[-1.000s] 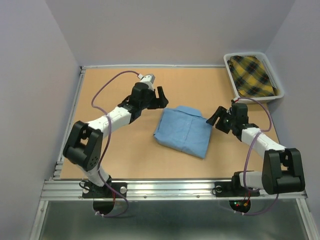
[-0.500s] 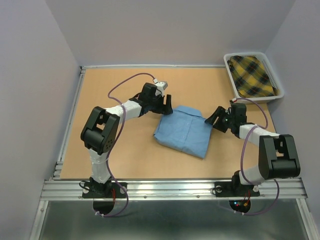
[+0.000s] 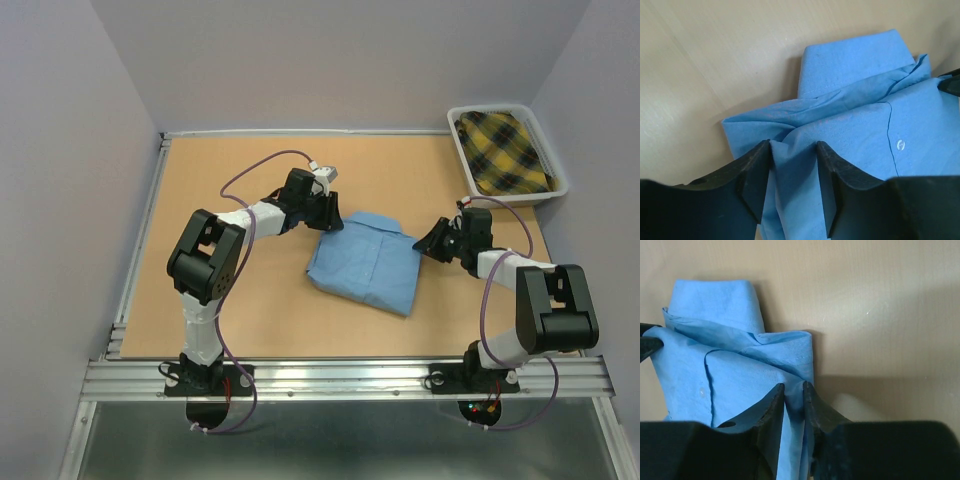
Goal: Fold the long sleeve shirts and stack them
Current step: Fold the shirt
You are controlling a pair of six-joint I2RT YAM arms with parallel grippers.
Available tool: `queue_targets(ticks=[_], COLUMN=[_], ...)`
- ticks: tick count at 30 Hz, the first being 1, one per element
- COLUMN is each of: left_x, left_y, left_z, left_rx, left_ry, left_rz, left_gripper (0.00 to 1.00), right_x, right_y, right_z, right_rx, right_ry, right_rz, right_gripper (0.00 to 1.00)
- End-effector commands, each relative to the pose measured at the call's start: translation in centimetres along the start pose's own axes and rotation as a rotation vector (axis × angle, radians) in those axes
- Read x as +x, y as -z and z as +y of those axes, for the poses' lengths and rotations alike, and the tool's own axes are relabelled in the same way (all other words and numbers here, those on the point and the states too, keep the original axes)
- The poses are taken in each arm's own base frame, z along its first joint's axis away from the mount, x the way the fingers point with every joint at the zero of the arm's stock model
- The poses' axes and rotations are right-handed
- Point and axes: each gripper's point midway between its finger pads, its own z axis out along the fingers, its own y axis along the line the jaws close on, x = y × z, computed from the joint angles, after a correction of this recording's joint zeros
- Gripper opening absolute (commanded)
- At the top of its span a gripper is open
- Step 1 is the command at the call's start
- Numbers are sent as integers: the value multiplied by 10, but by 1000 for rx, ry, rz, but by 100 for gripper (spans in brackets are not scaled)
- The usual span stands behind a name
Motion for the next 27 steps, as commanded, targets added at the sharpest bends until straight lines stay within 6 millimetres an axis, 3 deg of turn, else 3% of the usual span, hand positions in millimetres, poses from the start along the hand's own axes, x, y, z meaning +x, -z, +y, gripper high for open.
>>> queue_targets(ticks=[1,2,3,5,8,11,16,27], left_x=[-19,-19,-21,-25,-34,-39,-37,-14], left_y=[4,5,8,12,22,32,43,30], left_z=[-16,-16,-18,-20,-21,-16,-15,31], left_rx=[56,54,56,52,27,-24,-43,-143], left_ry=[-15,-13,-15,-16,-16,7,30,160], left_rz=[-48,-48,-57,-69,-104,-139,-171,-172], left_gripper=[35,28,16,10,0,0,0,2], right_x=[-6,-7,-9,-19,-31,-43,-49,-42], right_y=[3,4,6,14,22,28,26,-16], right_z=[7,10,13,22,34,49,58,37], right_rx=[-50,-57,-65,-85,-100,-135,-165,-129], right_ry=[63,69,77,97,130,155,168,165], right_rz=[-34,-37,-44,-78,-101,-113,-102,-40], right_gripper=[22,12,8,0,1,0,1,2])
